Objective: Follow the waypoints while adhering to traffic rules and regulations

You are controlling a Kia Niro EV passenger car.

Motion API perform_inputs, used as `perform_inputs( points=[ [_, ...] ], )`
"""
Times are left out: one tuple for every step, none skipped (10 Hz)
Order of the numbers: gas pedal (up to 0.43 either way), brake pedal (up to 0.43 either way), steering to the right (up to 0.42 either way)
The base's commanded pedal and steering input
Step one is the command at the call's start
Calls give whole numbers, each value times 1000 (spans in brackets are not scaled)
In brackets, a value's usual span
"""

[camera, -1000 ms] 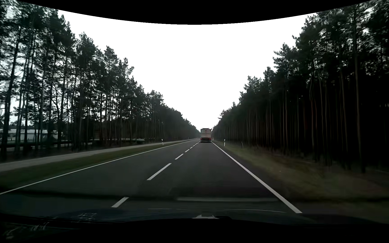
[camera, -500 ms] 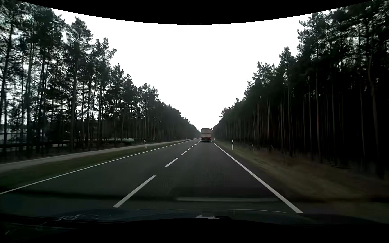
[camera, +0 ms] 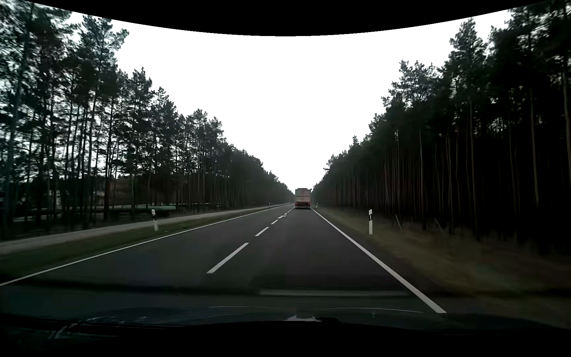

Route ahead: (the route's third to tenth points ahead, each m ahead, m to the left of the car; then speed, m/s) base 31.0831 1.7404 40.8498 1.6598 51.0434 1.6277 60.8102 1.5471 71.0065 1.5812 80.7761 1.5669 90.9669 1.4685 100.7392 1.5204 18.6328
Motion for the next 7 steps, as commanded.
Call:
perform_inputs(
  points=[
    [177, 0, 2],
    [177, 0, 2],
    [177, 0, 2],
    [177, 0, 2],
    [177, 0, 2],
    [177, 0, 2],
    [177, 0, 2]
  ],
)
